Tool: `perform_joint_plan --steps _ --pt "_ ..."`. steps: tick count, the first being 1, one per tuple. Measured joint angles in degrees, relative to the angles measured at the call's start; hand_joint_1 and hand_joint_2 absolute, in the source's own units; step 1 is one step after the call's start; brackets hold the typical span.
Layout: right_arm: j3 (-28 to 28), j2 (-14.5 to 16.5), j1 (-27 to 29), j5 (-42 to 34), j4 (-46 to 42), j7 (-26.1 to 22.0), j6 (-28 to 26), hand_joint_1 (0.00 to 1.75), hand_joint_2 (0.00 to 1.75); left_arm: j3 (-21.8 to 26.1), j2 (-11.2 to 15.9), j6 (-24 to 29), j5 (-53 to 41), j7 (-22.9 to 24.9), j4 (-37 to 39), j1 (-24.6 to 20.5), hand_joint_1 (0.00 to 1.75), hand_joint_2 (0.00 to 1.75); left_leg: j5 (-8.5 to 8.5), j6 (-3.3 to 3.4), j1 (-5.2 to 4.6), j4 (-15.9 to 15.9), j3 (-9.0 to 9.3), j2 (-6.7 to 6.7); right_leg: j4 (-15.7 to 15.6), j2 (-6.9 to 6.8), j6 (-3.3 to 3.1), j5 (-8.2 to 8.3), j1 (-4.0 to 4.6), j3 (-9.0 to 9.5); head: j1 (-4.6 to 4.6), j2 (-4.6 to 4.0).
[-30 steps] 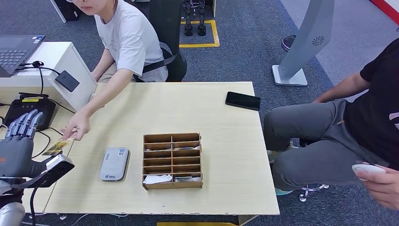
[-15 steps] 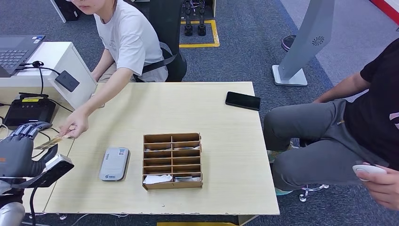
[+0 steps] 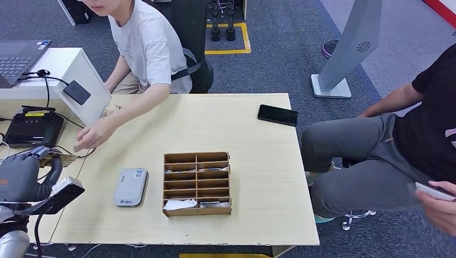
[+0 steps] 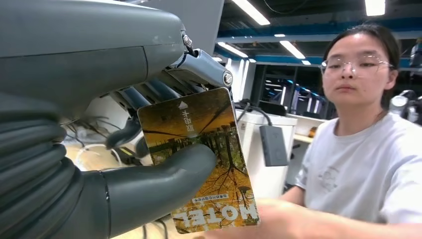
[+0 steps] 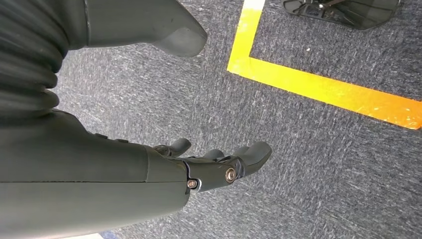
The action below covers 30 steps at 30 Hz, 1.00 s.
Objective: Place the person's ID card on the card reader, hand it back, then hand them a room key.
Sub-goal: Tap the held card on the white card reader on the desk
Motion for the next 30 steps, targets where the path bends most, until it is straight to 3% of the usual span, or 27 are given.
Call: perform_joint_plan --steps 12,16,19,23,25,30 --pt "0.00 0.00 -0.02 0.00 0.00 -0.07 -0.01 0.00 1.75 0.02 -1.60 -0.88 7.15 -3.11 -0.02 0.00 1.75 1.75 0.00 0.00 0.00 0.00 0.00 0.00 0.00 0.00 0.00 0.00 0.00 0.00 0.00 0.00" --pt "0.00 0.00 -0.01 0.00 0.00 -0.04 0.01 0.00 1.75 0.05 -2.08 -5.40 12.26 -2.68 -0.03 -0.21 1.75 1.75 0.00 0.00 -0.01 0.00 0.01 0.00 0.00 0.00 0.00 0.00 0.00 0.00 -0.01 0.00" --pt "-0.01 0.02 0.01 -0.02 -0.08 0.02 0.21 0.00 1.75 0.10 -3.09 -14.33 21.72 1.84 -0.04 -1.10 1.75 1.75 0.00 0.00 -0.01 0.00 0.00 -0.01 0.00 -0.01 0.00 0.00 0.00 0.00 0.00 0.00" --pt "-0.09 0.07 0.07 -0.04 -0.35 0.17 0.49 0.00 1.75 -0.05 -3.58 -24.69 35.02 13.00 0.01 -2.45 1.75 1.75 0.00 0.00 0.00 0.00 0.01 0.03 0.00 0.02 -0.01 0.02 0.00 0.00 0.00 0.00" --pt "-0.15 0.07 0.16 -0.02 -0.37 0.19 0.27 0.00 1.75 -0.19 -2.80 -26.78 38.61 16.06 0.25 -2.74 1.75 1.75 0.00 0.00 0.00 0.00 0.01 0.05 0.00 0.05 -0.02 0.02 0.00 -0.01 -0.01 0.00" --pt "-0.20 0.07 0.21 0.00 -0.28 0.23 -0.73 0.00 1.75 -0.58 -2.18 -26.91 41.60 18.64 1.93 -3.23 1.75 1.75 0.00 0.00 0.00 0.00 0.00 0.05 0.00 0.06 -0.02 0.02 0.00 -0.05 -0.01 0.00"
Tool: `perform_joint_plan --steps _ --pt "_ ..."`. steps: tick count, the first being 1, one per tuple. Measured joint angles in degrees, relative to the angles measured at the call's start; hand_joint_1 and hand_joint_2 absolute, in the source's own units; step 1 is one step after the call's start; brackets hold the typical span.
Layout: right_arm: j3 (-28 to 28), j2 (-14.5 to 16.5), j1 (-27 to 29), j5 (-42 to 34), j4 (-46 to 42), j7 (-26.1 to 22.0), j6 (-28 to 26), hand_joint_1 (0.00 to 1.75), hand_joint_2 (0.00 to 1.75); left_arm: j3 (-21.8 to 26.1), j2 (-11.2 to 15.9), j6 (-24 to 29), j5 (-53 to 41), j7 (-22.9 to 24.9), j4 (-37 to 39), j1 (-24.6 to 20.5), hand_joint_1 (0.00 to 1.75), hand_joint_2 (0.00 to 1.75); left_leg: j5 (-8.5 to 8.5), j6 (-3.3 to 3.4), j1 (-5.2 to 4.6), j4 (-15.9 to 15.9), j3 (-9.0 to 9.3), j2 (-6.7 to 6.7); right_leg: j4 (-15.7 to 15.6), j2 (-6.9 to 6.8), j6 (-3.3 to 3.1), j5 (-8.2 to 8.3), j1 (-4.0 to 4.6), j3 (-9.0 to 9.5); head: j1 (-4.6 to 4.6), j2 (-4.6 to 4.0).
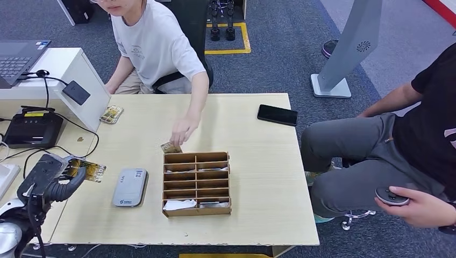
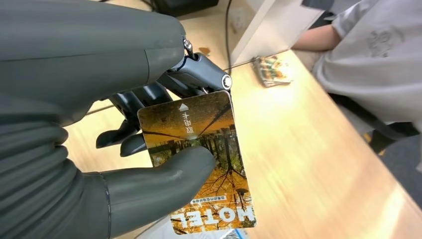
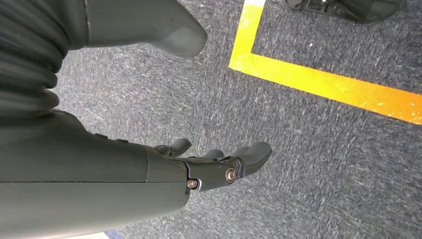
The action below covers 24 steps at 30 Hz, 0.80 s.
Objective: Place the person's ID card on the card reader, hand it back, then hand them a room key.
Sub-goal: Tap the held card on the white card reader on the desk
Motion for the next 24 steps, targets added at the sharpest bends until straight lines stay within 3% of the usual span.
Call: perform_joint_plan --steps 10,24 --pt "0.02 0.00 -0.18 0.00 0.51 0.46 -0.55 0.00 1.75 -2.97 -1.84 5.82 -3.80 2.00 4.96 -2.78 1.75 1.75 0.00 0.00 -0.01 0.01 -0.01 0.00 0.00 -0.01 0.00 0.01 -0.01 0.02 0.00 0.00" --pt "0.24 0.00 -0.30 0.00 1.23 1.03 -0.72 0.00 1.75 -4.38 -4.92 8.06 -5.79 2.83 9.39 -2.49 1.75 1.75 0.00 0.00 -0.01 0.01 -0.03 -0.01 0.00 -0.01 0.00 0.01 -0.01 0.01 0.01 0.00"
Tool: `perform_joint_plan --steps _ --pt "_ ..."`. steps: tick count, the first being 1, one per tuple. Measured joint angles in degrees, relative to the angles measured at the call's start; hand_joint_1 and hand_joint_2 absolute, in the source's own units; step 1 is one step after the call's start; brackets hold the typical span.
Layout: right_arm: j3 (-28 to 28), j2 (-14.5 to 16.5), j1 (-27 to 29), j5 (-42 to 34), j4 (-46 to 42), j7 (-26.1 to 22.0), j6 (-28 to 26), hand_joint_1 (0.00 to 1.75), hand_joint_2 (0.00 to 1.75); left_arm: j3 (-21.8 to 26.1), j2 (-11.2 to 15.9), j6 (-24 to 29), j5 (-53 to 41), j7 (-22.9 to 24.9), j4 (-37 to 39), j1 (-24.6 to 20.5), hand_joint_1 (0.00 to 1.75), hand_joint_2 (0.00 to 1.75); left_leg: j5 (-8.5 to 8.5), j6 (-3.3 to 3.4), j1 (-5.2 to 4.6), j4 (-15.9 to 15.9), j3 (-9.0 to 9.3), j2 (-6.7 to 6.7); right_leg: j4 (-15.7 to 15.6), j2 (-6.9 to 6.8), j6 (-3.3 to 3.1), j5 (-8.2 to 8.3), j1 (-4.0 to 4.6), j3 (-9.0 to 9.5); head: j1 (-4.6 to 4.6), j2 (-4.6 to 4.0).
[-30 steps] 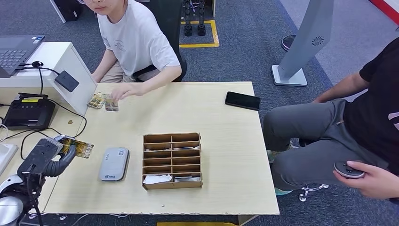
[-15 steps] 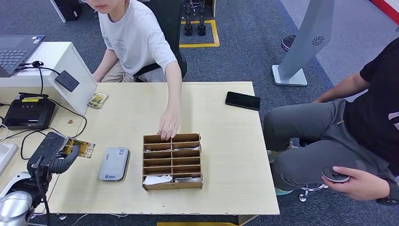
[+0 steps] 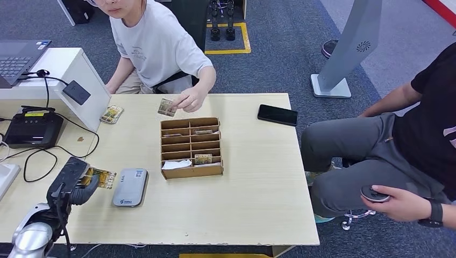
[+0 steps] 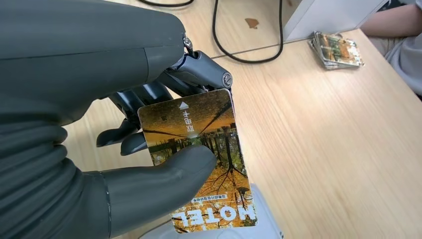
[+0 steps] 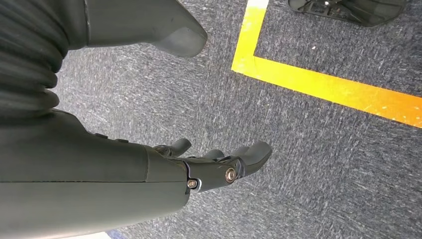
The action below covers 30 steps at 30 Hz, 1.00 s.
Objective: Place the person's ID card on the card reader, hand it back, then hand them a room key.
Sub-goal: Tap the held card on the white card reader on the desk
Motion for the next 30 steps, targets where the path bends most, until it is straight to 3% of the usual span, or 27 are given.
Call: perform_joint_plan --steps 30 --pt "1.10 0.00 -0.21 0.00 0.69 0.07 -0.44 0.00 1.75 -1.42 -2.86 1.66 -2.11 0.49 2.99 1.07 1.75 1.75 0.00 0.00 0.00 0.00 -0.01 -0.01 0.00 -0.01 0.00 0.00 0.00 0.00 0.00 0.00"
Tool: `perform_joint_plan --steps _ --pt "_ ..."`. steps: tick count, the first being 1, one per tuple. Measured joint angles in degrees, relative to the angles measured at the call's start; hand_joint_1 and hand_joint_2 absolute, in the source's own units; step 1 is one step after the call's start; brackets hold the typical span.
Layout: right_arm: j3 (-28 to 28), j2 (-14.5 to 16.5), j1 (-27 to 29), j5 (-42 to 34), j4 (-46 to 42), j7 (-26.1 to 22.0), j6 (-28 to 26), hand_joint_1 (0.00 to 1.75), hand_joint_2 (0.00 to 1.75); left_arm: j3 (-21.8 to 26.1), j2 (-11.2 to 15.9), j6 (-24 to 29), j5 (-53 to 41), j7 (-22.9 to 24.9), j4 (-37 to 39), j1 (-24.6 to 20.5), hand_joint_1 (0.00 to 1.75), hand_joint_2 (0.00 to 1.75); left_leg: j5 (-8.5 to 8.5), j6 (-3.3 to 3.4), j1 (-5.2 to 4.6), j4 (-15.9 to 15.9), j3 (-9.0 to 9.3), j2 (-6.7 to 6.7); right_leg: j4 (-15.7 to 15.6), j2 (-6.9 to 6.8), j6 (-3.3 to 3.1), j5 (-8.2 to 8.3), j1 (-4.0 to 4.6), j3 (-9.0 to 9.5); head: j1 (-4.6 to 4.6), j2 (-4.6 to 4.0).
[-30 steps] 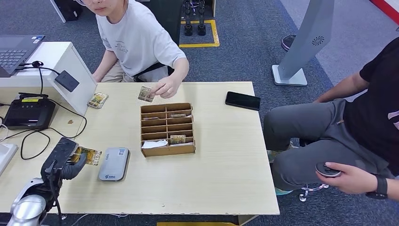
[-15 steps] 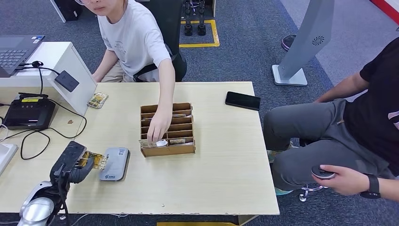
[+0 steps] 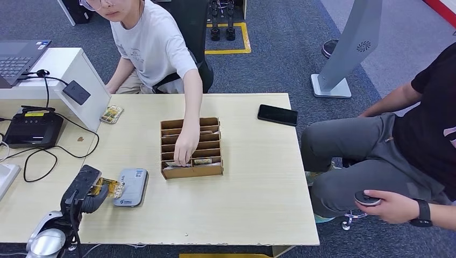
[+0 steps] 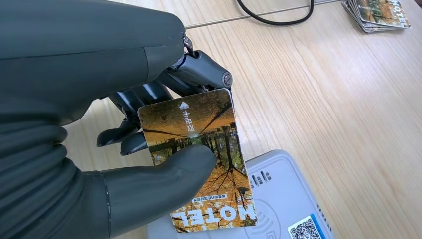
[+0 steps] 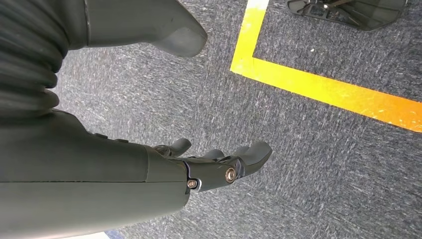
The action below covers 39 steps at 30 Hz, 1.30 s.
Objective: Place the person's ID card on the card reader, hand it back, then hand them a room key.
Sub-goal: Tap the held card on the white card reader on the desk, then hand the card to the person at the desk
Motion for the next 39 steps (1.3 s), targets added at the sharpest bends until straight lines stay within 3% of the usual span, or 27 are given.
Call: perform_joint_plan --steps 17,24,35,39 --pt "0.37 0.00 -0.04 0.00 0.22 -0.23 -0.33 0.00 1.75 -0.34 -1.82 2.88 -6.05 -0.01 1.32 0.08 1.75 1.75 0.00 0.00 0.00 0.00 0.00 -0.01 0.00 -0.01 0.00 0.00 0.00 0.01 0.00 0.00" --pt "0.38 0.00 -0.08 0.00 0.23 -0.13 -0.48 0.00 1.75 -1.16 -3.15 7.93 -14.92 -0.34 1.81 0.08 1.75 1.75 0.00 0.00 0.00 0.00 0.00 -0.01 0.00 -0.01 0.00 0.00 0.00 0.01 -0.01 0.01" --pt "0.38 0.00 -0.08 0.00 0.23 -0.13 -0.51 0.00 1.75 -2.06 -4.40 9.77 -22.93 -0.06 2.05 0.05 1.75 1.75 0.00 0.01 -0.01 0.00 0.00 -0.01 0.00 -0.01 0.00 0.00 -0.01 0.01 0.00 0.00" --pt "0.38 0.00 -0.08 0.00 0.23 -0.13 -0.49 0.00 1.75 -2.38 -4.88 9.64 -20.50 -1.34 2.04 0.09 1.75 1.75 -0.01 0.01 -0.01 0.00 0.00 -0.01 0.00 -0.02 0.00 0.00 0.00 0.01 -0.01 0.00"
